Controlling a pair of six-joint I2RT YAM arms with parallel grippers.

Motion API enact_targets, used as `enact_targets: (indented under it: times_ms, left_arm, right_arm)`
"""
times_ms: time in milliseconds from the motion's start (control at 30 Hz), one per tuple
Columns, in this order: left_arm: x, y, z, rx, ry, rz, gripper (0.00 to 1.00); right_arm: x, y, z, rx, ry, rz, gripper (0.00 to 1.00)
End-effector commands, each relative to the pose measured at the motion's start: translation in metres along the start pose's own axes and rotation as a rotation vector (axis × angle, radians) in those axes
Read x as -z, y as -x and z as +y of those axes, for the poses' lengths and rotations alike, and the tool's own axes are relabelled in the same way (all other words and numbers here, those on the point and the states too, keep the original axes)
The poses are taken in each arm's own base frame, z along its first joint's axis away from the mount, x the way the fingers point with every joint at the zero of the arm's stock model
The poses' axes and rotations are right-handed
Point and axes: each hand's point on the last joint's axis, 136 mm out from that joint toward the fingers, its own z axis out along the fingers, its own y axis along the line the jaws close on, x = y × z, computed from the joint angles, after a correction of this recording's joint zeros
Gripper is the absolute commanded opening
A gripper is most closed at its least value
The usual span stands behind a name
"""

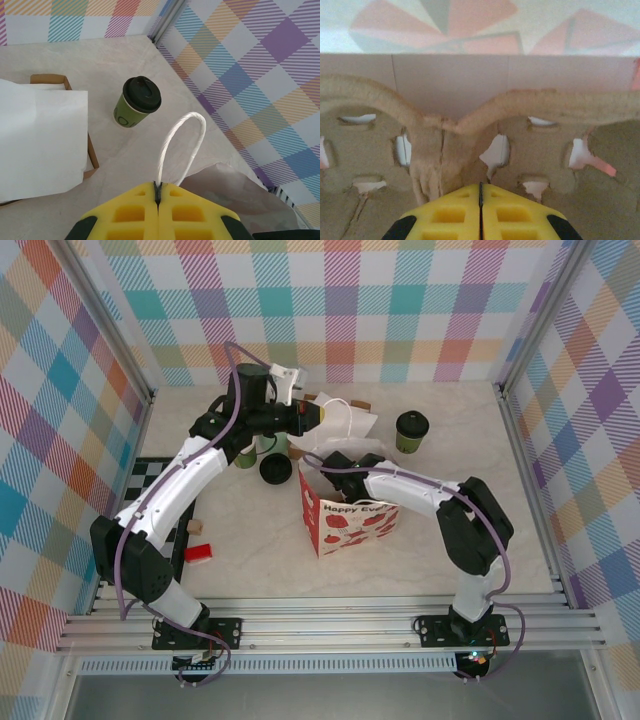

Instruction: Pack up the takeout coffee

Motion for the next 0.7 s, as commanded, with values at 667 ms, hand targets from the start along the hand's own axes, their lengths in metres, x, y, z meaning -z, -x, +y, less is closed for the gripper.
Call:
enact_targets:
  times_ms: [667]
  left_arm:
    - [-0.008, -0.007, -0.004, 0.042, -0.064, 0.064, 0.00]
  right_arm:
    - [-0.020, 0.021, 0.025, 0.050, 0.024, -0.104, 0.08]
